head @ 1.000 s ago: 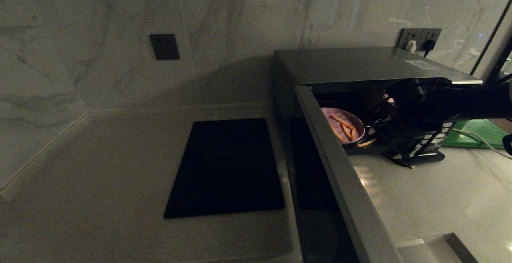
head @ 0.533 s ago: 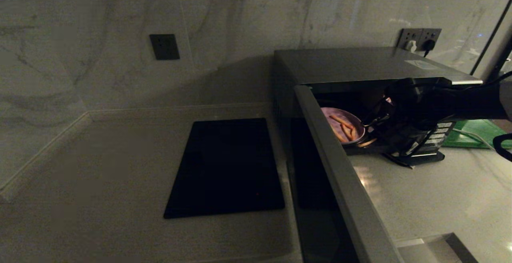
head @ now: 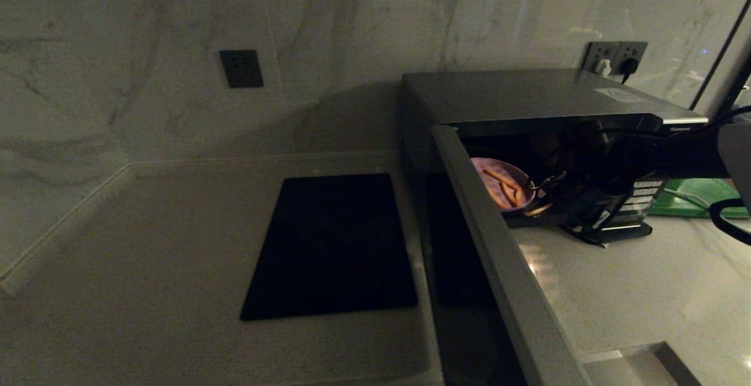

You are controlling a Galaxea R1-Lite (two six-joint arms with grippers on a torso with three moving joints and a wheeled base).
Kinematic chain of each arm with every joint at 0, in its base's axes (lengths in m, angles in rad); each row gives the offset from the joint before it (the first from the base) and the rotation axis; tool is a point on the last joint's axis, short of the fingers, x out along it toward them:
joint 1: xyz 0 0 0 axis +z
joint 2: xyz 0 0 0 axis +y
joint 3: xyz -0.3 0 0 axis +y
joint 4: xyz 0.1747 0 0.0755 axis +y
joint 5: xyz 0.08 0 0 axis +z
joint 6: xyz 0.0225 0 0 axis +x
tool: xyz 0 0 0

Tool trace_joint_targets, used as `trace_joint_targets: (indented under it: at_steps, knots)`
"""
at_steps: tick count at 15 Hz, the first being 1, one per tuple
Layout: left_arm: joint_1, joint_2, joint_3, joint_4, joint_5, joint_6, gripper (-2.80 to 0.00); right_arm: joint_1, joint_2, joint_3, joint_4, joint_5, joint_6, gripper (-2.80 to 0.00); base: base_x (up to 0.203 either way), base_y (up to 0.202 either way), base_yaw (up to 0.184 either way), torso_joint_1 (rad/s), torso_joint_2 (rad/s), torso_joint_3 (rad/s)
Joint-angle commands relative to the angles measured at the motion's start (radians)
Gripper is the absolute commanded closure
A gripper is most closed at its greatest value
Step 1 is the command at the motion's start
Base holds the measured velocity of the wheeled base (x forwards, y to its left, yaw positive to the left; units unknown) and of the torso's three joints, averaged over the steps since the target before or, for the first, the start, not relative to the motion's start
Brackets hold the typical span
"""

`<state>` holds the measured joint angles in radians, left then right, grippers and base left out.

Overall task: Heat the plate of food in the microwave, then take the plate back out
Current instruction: Close the microwave oven

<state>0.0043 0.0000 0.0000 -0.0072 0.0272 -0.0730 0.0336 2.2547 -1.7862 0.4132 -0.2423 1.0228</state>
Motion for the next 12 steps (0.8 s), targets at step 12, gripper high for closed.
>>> trace_joint_targets:
  at_steps: [12]
  knots:
    - [0.000,0.002,0.000,0.000,0.000,-0.001,0.00,0.002,0.036,0.011,0.003,0.018,-0.001,-2.80,0.000,0.000,0.000,0.000,0.00,0.000]
